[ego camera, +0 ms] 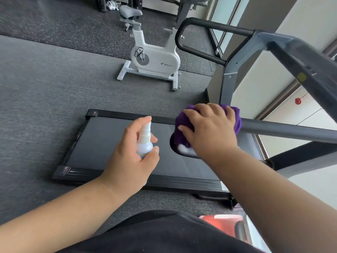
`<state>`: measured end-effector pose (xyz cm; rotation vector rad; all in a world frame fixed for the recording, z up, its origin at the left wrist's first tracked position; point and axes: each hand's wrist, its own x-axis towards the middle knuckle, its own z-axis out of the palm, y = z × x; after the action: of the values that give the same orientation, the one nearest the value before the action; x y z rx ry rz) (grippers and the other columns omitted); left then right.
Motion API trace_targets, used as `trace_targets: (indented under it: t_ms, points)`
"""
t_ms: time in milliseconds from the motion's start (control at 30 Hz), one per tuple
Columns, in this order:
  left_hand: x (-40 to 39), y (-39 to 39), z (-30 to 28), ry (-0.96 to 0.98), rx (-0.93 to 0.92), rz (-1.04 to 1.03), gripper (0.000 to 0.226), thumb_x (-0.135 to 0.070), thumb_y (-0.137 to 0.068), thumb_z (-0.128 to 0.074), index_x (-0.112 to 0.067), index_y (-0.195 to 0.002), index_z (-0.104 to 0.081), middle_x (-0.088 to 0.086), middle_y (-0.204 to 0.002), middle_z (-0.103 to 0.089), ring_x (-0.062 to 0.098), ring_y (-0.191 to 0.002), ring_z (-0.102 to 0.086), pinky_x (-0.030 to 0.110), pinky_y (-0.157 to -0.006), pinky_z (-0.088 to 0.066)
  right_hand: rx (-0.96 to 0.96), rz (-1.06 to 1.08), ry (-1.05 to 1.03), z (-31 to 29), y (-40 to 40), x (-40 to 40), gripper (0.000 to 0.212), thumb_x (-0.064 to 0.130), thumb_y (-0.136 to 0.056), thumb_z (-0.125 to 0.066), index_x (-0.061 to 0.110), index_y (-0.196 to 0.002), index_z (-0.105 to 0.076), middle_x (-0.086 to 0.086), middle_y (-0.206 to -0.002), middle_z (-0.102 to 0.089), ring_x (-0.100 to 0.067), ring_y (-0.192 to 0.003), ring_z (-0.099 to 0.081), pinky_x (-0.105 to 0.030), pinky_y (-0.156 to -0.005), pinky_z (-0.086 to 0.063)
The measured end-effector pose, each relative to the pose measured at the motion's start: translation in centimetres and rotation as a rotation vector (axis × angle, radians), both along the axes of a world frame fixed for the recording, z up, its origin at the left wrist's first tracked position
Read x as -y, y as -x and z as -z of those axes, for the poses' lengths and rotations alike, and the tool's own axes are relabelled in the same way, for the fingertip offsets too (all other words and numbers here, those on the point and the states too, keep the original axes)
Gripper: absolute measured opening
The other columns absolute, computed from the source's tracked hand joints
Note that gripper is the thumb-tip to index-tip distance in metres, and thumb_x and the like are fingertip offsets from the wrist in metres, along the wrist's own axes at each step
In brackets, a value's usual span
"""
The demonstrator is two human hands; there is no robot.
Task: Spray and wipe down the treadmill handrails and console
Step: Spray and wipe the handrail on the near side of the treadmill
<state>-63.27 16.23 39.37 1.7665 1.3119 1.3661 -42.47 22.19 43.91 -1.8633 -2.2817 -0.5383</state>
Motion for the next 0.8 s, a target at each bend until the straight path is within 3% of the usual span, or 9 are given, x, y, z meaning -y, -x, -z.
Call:
trace_targets:
  t_ms: [133,233,300,400,500,567,700,800]
  points:
    - [0.1,-0.3,-0.2,0.023,-0.010,0.030,0.066,-0.019,-0.081,-0.063,-0.056,-0.129,-0.037,-0.017,-0.101,-0.062,0.007,-0.091,-0.062,0.004,-0.073,-0.041,0.349,-0.109,0.117,1.5,3.6,-0.6,0.035,0.057,-0.086,-0.053,0.031,-0.103,-0.070,0.005,-0.101,-0.062,-0.029,-0.104,-0.048,-0.055,-0.100,-0.022]
    - [0.0,-0.7,-0.8,-0.006,-0.026,0.030,0.068,-0.017,-0.081,-0.064,-0.054,-0.130,-0.036,-0.014,-0.098,-0.064,0.003,-0.093,-0.062,0.003,-0.078,-0.040,0.654,-0.231,0.255,3.4,5.4,-0.3,0.032,0.038,-0.093,-0.050,0.023,-0.118,-0.063,-0.001,-0.113,-0.058,-0.034,-0.115,-0.044,-0.061,-0.108,-0.016]
    - [0.1,-0.8,-1.1,-0.029,-0.023,0.036,0.063,-0.016,-0.081,-0.064,-0.054,-0.125,-0.039,-0.014,-0.098,-0.064,0.002,-0.094,-0.062,0.003,-0.080,-0.040,0.725,-0.283,0.265,3.6,4.9,-0.3,0.032,0.032,-0.094,-0.049,0.020,-0.122,-0.059,-0.002,-0.117,-0.056,-0.034,-0.117,-0.044,-0.059,-0.112,-0.018]
    - [0.1,-0.5,-1.4,-0.048,-0.025,0.032,0.058,-0.023,-0.082,-0.064,-0.052,-0.126,-0.040,-0.019,-0.104,-0.062,0.002,-0.094,-0.061,0.002,-0.079,-0.039,0.490,-0.331,0.182,2.0,2.6,-0.9,0.033,0.044,-0.094,-0.047,0.023,-0.116,-0.061,0.002,-0.111,-0.059,-0.028,-0.110,-0.049,-0.048,-0.106,-0.028]
    - [0.0,-0.2,-1.3,-0.022,-0.034,0.011,0.067,-0.023,-0.081,-0.063,-0.067,-0.123,-0.035,-0.022,-0.105,-0.062,0.004,-0.095,-0.061,0.002,-0.076,-0.040,0.089,-0.195,0.036,-0.1,-1.3,-0.9,0.051,0.062,-0.088,-0.039,0.030,-0.120,-0.063,0.004,-0.118,-0.064,-0.028,-0.111,-0.056,-0.046,-0.096,-0.040]
    - [0.1,-0.1,-1.2,-0.021,-0.041,0.009,0.068,-0.026,-0.081,-0.063,-0.070,-0.123,-0.033,-0.023,-0.105,-0.062,0.005,-0.097,-0.061,0.003,-0.075,-0.041,-0.106,-0.094,-0.050,-0.6,-4.9,-0.5,0.053,0.064,-0.088,-0.040,0.029,-0.121,-0.063,0.002,-0.119,-0.066,-0.029,-0.106,-0.061,-0.044,-0.092,-0.044]
    - [-0.1,-0.2,-1.4,-0.022,-0.038,0.019,0.061,-0.039,-0.079,-0.058,-0.070,-0.124,-0.032,-0.023,-0.106,-0.062,0.004,-0.097,-0.061,0.003,-0.073,-0.041,-0.265,0.053,-0.155,-0.2,-10.6,0.8,0.046,0.053,-0.097,-0.038,0.022,-0.118,-0.065,-0.003,-0.115,-0.068,-0.032,-0.104,-0.060,-0.042,-0.098,-0.036]
    - [-0.6,-0.5,-1.6,-0.026,-0.038,0.040,0.069,-0.025,-0.081,-0.063,-0.070,-0.123,-0.033,-0.025,-0.106,-0.062,0.002,-0.096,-0.061,0.002,-0.073,-0.041,-0.298,0.131,-0.162,-0.2,-9.1,0.9,0.043,0.051,-0.096,-0.037,0.025,-0.117,-0.064,0.000,-0.116,-0.068,-0.032,-0.105,-0.059,-0.049,-0.103,-0.035]
